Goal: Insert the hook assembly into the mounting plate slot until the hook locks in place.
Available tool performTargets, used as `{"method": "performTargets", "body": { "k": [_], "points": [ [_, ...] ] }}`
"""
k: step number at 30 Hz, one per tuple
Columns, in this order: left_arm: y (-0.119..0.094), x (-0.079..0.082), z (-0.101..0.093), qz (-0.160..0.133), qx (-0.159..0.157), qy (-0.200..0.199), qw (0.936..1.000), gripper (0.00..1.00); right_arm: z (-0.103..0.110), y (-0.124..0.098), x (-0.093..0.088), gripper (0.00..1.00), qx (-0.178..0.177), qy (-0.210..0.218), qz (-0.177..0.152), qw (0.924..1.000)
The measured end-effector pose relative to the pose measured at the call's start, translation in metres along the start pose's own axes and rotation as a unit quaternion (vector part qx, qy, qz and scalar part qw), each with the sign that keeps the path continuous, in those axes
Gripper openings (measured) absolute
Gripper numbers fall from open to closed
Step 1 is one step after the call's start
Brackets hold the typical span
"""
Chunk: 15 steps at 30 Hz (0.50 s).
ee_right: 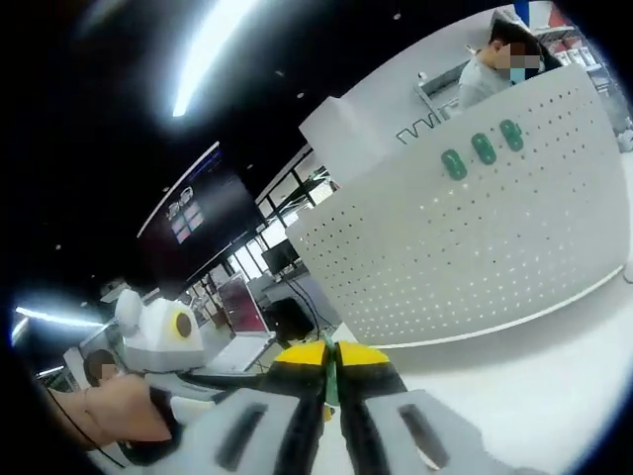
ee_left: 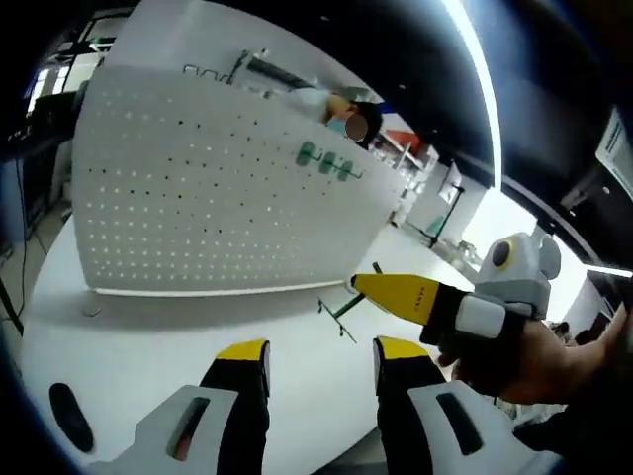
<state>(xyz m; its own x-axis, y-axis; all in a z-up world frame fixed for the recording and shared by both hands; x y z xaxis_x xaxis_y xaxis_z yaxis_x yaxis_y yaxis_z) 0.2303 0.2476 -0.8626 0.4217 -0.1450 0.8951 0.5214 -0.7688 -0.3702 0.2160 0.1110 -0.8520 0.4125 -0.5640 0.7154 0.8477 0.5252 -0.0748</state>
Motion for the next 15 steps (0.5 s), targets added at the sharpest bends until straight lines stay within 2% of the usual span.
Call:
{"method": "performTargets", "body": {
  "k": [4,7,15],
  "points": [
    [-0.003,0.004,0.001,-0.018,0.0,-0.013,0.9997,0.29,0.011,0.002,-0.001,0.0,0.012,-0.006,-0.007,0.9999],
    [-0.004,0.005,0.001,-0.018,0.005,0.001,0.9998,0.23,0.016,0.002,-0.002,0.0,0.017,-0.014,-0.012,0.9997],
    [-0.006,0.008,-0.003,-0.037,-0.008,-0.028,0.9989,0.09,0.02,0.004,-0.003,0.0,0.023,-0.026,-0.022,0.9991]
  ]
}}
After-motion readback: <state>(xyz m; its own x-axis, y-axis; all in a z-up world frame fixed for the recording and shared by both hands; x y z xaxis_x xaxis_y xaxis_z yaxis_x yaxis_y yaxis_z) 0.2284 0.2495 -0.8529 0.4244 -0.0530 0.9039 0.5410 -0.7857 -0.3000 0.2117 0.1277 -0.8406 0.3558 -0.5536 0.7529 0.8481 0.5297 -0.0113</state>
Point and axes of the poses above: the point that each gripper's makers call its tool centre point, and the gripper's own axes: y roughly forward along the fingers, z roughly to its left, x roughly out of its top, the point moved 9 cm from there along -y, roughly backward along the fingers, and after that the axes turned 13 degrees about y, right-handed, at the moved point
